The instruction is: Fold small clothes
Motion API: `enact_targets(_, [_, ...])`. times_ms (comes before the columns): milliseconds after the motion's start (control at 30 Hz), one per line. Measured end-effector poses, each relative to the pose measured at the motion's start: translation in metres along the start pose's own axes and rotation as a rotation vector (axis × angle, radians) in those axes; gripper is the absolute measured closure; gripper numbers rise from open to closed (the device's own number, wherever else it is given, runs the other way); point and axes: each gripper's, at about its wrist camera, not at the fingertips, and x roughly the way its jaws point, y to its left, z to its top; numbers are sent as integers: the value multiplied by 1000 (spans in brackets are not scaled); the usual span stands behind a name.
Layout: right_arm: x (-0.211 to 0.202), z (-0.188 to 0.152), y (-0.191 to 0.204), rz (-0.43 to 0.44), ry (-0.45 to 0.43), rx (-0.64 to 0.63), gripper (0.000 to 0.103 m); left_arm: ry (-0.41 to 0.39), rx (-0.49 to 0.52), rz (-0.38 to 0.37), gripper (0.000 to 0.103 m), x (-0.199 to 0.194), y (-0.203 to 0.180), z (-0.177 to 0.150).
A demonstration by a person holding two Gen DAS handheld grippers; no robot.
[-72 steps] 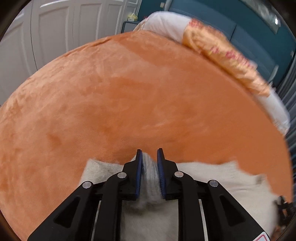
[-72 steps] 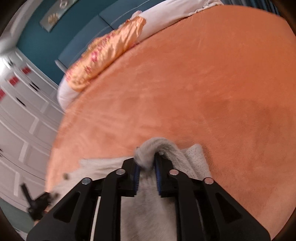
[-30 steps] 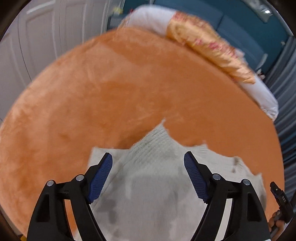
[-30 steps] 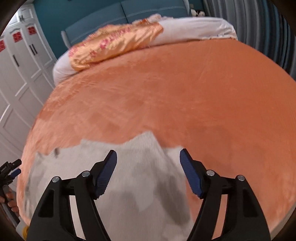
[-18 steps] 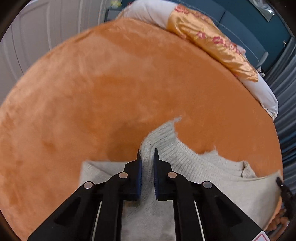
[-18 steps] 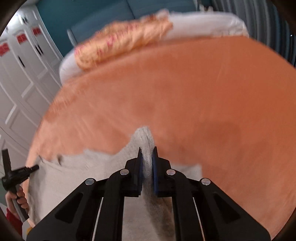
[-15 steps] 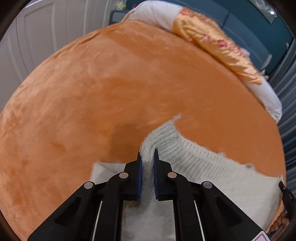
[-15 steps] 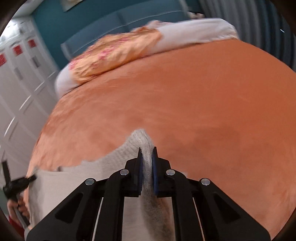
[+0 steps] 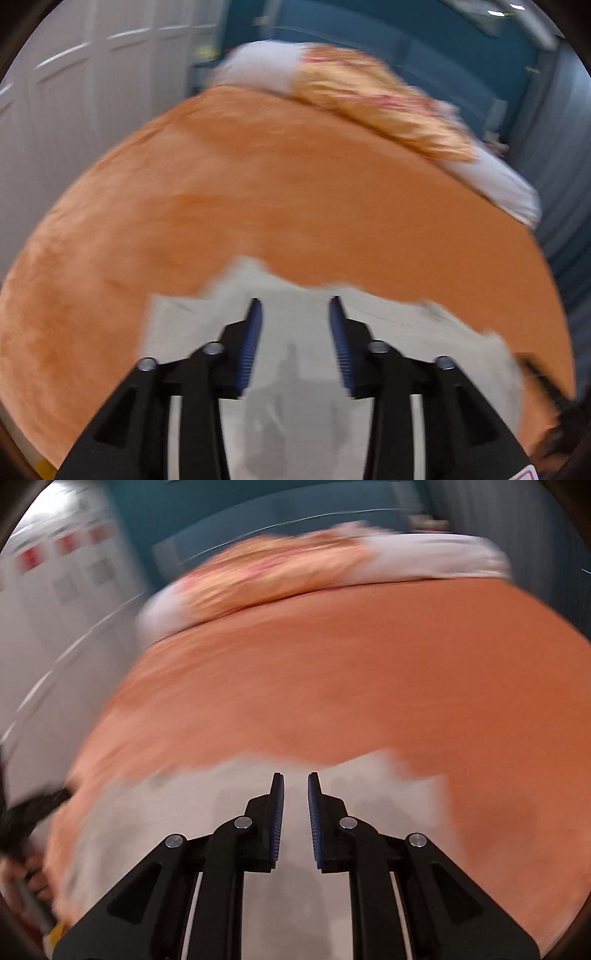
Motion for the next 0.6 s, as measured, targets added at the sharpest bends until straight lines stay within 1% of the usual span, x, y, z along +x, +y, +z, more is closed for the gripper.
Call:
enact_targets(33, [7,-12,24,79,38,-34,90,23,32,-30,62,0,-14,-11])
enact_targets(67, [14,-28,48,132,75,-76,90,51,57,-55,62,4,-26,-23])
enact_targets(100, [18,-39,61,145,99,-111,90,86,81,-68,62,10,-36,-37])
enact_targets(133, [23,-50,71,139,120,-144,90,127,97,-59,63,17,-39,-50])
enact_targets(200, [26,-72,71,118,164,-172,90,173,98,-44,63,25,-30,-68])
enact_targets(233, [26,-79,63,88,178,-171,90,190,96,-13,64,28,-20,-75])
enact_targets(267, [21,-87,45,41,191,-157,91,203,92,17,65,28,-8,-81])
enact_targets(300, [15,-91,27,19,192,-129,95,211,72,45,66,26,10,-86])
enact_targets(333, [6,-94,9,7,189,-91,96,213,45,64,66,22,30,-91])
enact_targets(400, [-20,-97,-27,-67,173,-35,101,212,9,123,67,7,69,-97])
enact_targets(433, [-29,-99,-43,-103,172,-21,100,215,-8,116,83,0,87,-100])
enact_targets(467, [-40,-104,-62,-172,181,2,100,221,-21,112,90,-5,98,-101])
enact_targets(500, [-44,-107,-74,-193,191,25,102,231,-34,149,94,-13,111,-105])
enact_targets(533, [-49,-111,-86,-193,195,53,103,232,-43,161,96,-17,120,-107])
enact_targets(567, [-57,-113,-95,-202,196,84,103,228,-74,132,96,-25,129,-107])
enact_targets(600, [-60,-113,-97,-242,198,91,103,225,-95,128,96,-30,133,-108])
